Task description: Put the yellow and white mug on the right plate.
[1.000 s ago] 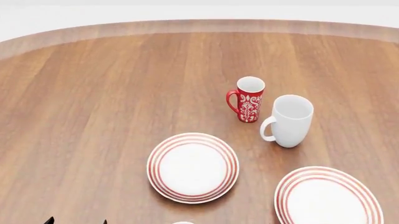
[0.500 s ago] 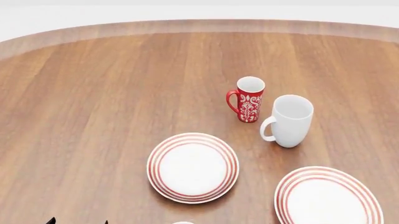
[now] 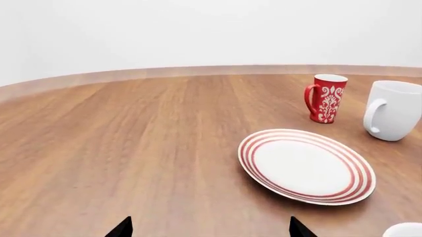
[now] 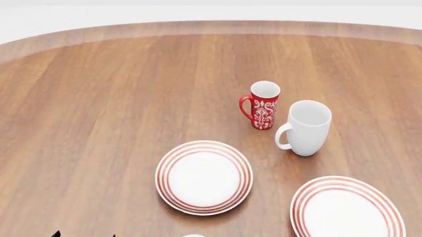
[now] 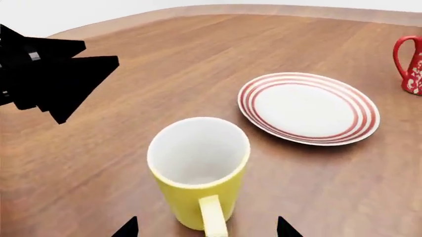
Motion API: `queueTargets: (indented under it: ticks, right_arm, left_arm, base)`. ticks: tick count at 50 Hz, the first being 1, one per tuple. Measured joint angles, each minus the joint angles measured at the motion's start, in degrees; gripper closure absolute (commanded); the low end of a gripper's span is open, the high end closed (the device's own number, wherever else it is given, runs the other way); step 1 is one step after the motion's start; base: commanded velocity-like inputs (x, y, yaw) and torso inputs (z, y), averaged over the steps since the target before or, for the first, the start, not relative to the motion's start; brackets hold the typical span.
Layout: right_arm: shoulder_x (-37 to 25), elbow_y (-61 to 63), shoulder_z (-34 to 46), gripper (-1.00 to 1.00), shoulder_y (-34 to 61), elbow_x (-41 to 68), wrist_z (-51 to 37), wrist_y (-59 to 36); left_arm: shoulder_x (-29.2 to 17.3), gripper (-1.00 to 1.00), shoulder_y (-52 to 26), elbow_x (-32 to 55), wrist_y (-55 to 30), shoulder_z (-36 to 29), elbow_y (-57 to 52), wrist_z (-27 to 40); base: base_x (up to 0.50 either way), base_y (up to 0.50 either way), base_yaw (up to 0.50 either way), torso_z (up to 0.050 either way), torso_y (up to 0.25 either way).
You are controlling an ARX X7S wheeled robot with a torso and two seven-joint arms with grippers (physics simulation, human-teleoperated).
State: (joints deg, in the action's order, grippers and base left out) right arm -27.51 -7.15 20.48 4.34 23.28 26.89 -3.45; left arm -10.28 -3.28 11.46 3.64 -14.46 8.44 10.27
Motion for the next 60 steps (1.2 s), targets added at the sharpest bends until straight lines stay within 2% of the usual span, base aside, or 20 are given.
queueTargets:
  ticks: [37,60]
  right_arm:
    - [6.1,-18.6,4.4,-1.00,10.6,-4.7,2.5,1.4]
    - [12.1,-35.8,7.9,-1.00,16.9,-8.5,5.1,8.3]
  left_arm:
    - [-0.7,-1.00,-0.2,1.0,0.3,-1.0,0.3,0.6]
    - [-1.1,-1.00,-0.4,1.4,0.5,-1.6,0.5,1.0]
  base:
    - [0.00,0.00,0.00,0.000,0.000]
    - [0.00,0.00,0.00,0.000,0.000]
